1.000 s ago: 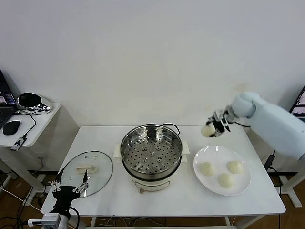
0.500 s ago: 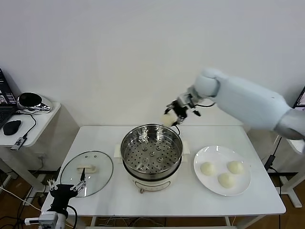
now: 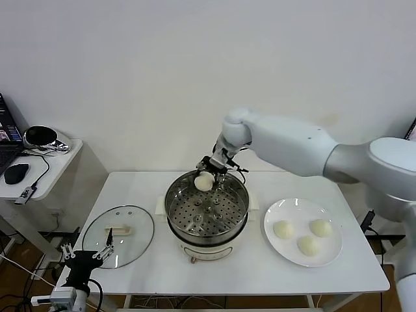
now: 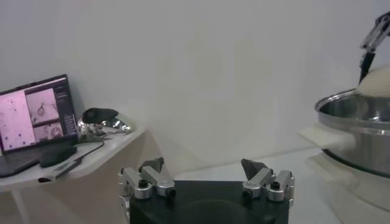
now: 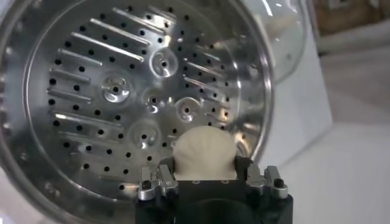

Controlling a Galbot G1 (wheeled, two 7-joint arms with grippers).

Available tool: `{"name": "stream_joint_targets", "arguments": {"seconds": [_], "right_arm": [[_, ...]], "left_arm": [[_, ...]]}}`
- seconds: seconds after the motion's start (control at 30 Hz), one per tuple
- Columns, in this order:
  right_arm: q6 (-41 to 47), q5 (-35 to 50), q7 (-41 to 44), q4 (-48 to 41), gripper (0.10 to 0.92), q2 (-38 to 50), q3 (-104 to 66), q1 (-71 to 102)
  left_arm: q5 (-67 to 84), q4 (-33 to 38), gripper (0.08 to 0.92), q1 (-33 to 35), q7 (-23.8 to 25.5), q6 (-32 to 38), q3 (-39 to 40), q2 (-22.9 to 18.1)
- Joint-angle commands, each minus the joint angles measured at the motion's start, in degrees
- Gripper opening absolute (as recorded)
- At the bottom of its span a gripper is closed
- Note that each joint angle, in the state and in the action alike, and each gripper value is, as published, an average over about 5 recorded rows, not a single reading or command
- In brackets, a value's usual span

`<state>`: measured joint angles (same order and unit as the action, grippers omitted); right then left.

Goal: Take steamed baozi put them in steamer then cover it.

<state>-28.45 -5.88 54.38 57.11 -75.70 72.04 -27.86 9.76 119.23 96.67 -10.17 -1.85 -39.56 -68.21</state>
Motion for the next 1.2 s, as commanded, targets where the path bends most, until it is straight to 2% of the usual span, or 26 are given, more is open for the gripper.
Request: {"name": "stream_joint_targets", "arguments": {"seconds": [0.03, 0.4, 0.53, 0.63, 0.73, 0.9, 1.03, 1.2], "right_arm": [[-6.5, -8.6, -1.0, -2.7, 0.608, -3.0, 1.4, 1.5], [-7.9, -13.0, -2.2, -5.3, 0.626, -3.6, -0.1, 3.9], [-7.4, -11.0, -2.6, -4.7, 0.716, -3.6, 0.0, 3.1], [-4.6, -6.4, -1.2, -2.0, 0.788, -2.6, 0.6, 0.1], [3.2, 2.4, 1.9, 4.6, 0.816, 0.3, 2.5, -5.9], [21.3, 17.1, 7.6, 17.6, 0.822, 8.7, 6.7, -15.3], [31.8, 20.1, 9.2, 23.5, 0.823, 16.7, 8.4, -18.7], [52.7, 22.2, 7.2, 31.6, 0.823, 27.6, 9.0, -19.5]], "left_arm": [[0.0, -0.2, 0.823, -0.3, 0.0, 0.0, 0.2, 0.0], [0.1, -0.3, 0.823, -0.6, -0.1, 0.1, 0.5, 0.0], [0.3, -0.1, 0.823, -0.7, -0.1, 0.0, 0.4, 0.0], [0.4, 0.1, 0.823, -0.7, -0.2, 0.0, 0.2, 0.0], [0.6, 0.5, 0.823, -0.5, -0.3, -0.1, 0.1, -0.1], [0.7, 1.3, 0.823, -0.4, -0.3, -0.1, -0.3, -0.2], [0.9, 1.7, 0.823, -0.7, -0.3, -0.8, -0.4, 0.1], [1.1, 2.3, 0.823, -1.5, -0.2, -2.0, -0.3, 0.3]]}}
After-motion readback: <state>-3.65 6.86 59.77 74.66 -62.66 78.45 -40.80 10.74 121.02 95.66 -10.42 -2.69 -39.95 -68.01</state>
